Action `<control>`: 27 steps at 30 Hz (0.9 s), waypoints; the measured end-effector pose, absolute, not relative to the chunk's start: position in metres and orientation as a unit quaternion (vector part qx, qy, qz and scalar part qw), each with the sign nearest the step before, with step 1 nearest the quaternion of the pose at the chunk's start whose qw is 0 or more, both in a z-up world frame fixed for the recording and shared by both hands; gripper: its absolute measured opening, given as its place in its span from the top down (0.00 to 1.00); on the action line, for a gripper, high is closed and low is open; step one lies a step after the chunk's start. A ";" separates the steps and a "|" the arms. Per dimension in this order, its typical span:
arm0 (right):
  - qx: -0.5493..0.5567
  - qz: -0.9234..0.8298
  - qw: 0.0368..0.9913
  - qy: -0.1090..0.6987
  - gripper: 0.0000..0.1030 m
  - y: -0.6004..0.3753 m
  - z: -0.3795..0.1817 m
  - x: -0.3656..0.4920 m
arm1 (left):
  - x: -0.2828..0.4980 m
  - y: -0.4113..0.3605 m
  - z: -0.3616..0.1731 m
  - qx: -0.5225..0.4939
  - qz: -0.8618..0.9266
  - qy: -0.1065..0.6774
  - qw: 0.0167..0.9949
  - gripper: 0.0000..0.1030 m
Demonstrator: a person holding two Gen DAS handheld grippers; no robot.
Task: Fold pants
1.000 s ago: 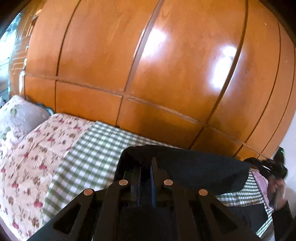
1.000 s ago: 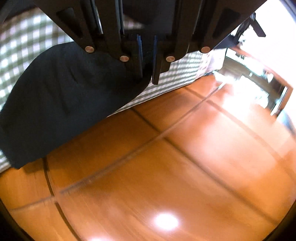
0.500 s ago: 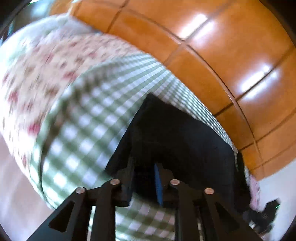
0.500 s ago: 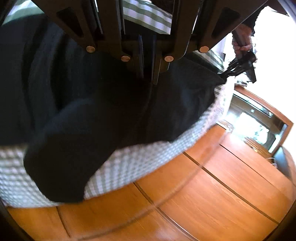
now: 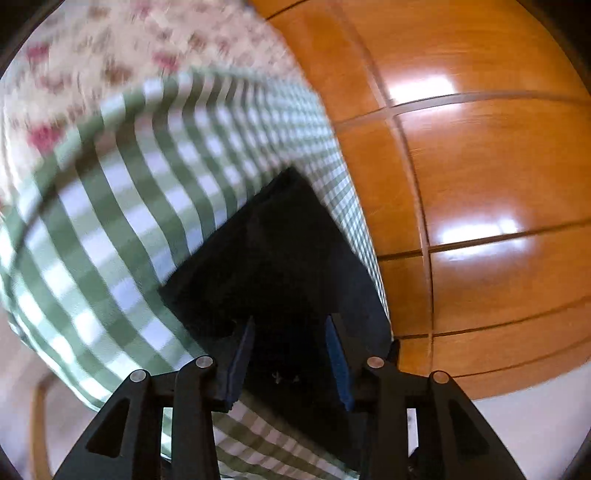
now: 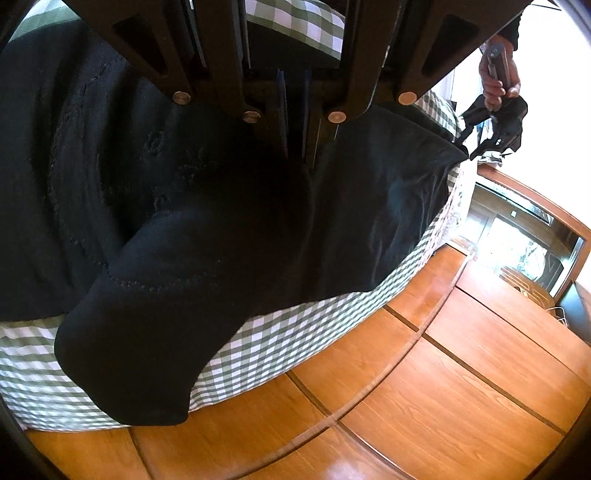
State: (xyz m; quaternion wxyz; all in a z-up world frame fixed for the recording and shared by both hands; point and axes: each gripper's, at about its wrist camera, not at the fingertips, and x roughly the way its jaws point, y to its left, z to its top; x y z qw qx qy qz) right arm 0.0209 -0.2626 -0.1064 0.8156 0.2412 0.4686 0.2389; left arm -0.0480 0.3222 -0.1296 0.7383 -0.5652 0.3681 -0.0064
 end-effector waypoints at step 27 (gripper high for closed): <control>0.249 0.266 0.813 0.453 0.94 -0.286 -0.086 -0.006 | -0.035 0.317 -0.107 -0.440 0.000 0.375 0.816 0.94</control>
